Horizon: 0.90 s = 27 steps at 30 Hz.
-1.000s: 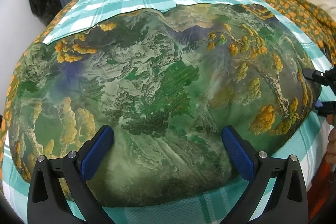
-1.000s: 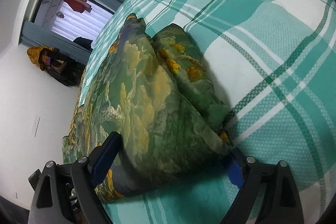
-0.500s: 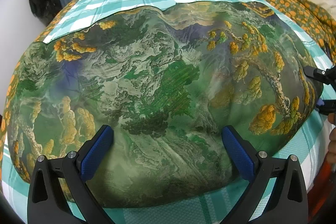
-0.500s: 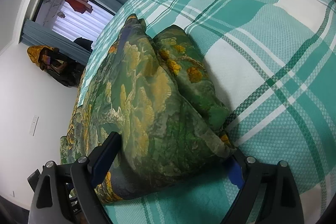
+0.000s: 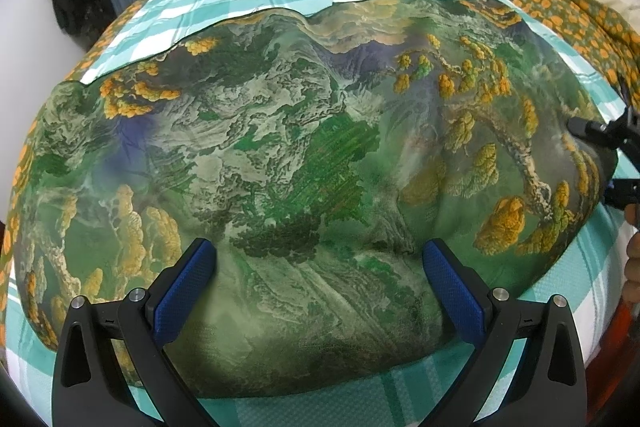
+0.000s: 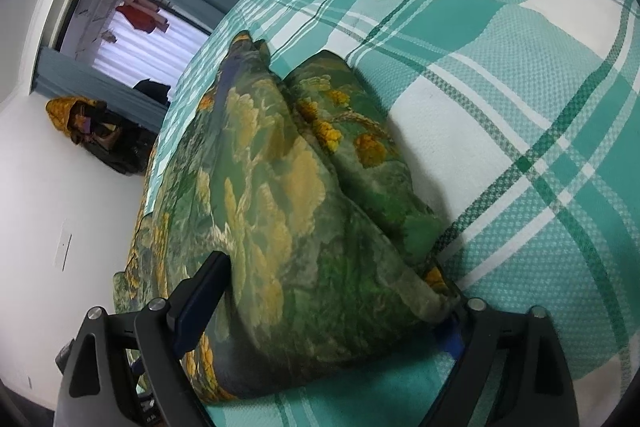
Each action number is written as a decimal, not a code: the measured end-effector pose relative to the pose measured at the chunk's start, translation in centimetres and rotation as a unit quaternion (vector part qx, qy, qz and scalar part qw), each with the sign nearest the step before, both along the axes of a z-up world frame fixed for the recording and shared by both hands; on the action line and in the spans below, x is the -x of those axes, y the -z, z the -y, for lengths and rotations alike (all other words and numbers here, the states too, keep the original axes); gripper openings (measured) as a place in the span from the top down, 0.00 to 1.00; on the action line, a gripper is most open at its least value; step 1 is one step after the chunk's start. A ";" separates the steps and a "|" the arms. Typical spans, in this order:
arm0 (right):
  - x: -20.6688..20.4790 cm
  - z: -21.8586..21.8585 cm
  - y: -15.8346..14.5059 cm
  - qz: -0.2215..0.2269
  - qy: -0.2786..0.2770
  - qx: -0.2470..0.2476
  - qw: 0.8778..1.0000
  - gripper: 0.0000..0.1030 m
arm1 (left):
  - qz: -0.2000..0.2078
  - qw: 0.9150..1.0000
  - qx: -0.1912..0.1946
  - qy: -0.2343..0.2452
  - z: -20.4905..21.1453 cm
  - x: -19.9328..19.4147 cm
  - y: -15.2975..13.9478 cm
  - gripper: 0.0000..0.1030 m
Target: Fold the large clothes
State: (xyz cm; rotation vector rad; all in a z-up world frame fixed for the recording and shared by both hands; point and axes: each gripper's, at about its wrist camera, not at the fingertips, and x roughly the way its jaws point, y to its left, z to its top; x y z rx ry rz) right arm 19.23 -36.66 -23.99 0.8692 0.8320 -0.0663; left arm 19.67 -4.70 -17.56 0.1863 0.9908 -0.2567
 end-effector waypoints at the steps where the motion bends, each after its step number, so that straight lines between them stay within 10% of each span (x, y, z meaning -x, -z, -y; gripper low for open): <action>1: 0.1 -0.1 -0.1 0.001 -0.003 0.007 1.000 0.30 | -0.003 1.000 -0.002 0.002 0.0 0.0 -0.2 0.01; 8: 1.5 -0.5 -2.5 0.046 -0.030 0.032 0.998 0.58 | -0.005 1.000 -0.017 0.011 -0.4 1.0 -5.3 0.05; 17: 3.7 -5.1 -8.5 0.131 -0.080 0.170 0.973 0.61 | 0.002 0.991 0.110 0.077 4.0 -1.7 -16.0 0.03; 22: 5.1 -9.1 -11.0 0.170 -0.115 0.266 0.942 0.61 | -0.074 0.979 0.113 0.150 10.9 -3.7 -16.4 0.03; 27: 6.6 -13.8 -12.9 0.218 -0.168 0.369 0.888 0.61 | -0.083 0.977 0.033 0.194 15.4 -3.5 -15.9 0.03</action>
